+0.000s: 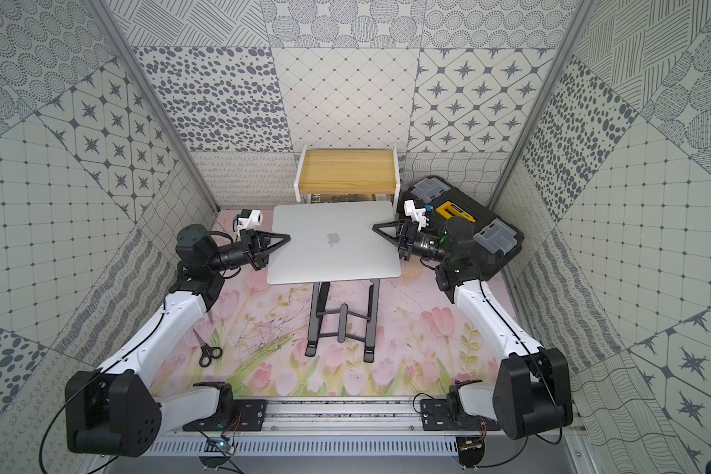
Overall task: Close the laptop lid and set it aside
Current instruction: Pick up the laptop from the computer stand.
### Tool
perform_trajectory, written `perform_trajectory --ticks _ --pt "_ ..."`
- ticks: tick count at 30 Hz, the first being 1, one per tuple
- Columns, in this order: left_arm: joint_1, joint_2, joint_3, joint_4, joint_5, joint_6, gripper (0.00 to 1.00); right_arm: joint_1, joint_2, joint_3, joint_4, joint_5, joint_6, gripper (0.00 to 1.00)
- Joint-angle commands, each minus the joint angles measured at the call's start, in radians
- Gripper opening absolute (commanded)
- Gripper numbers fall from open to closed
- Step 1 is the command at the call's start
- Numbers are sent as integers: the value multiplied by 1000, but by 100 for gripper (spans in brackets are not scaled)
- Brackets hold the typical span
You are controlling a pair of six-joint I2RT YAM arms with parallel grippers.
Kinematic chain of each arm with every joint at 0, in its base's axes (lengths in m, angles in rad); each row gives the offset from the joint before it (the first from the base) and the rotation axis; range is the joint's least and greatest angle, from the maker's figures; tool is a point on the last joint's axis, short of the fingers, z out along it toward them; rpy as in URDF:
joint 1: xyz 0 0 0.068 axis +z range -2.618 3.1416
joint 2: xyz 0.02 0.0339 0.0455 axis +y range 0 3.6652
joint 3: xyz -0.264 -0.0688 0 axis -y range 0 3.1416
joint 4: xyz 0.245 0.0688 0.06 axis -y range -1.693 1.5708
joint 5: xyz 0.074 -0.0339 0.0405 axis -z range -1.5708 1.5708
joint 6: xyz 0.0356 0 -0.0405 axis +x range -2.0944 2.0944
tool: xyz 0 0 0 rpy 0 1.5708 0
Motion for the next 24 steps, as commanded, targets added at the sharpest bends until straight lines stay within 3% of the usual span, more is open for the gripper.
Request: perform_trajectory --ticks 1,8,12,24 --pt "-8 21 59 -13 22 39 12 14 -60 67 -6 23 -64 52" --pt "-7 52 113 -52 13 50 12 -12 -90 96 -86 -10 -74 45" --pt "-7 54 148 -149 5 118 12 -42 -108 105 -109 -28 -69 41" --pt "-5 62 155 -174 -9 132 13 -95 -130 138 -194 -85 -106 37"
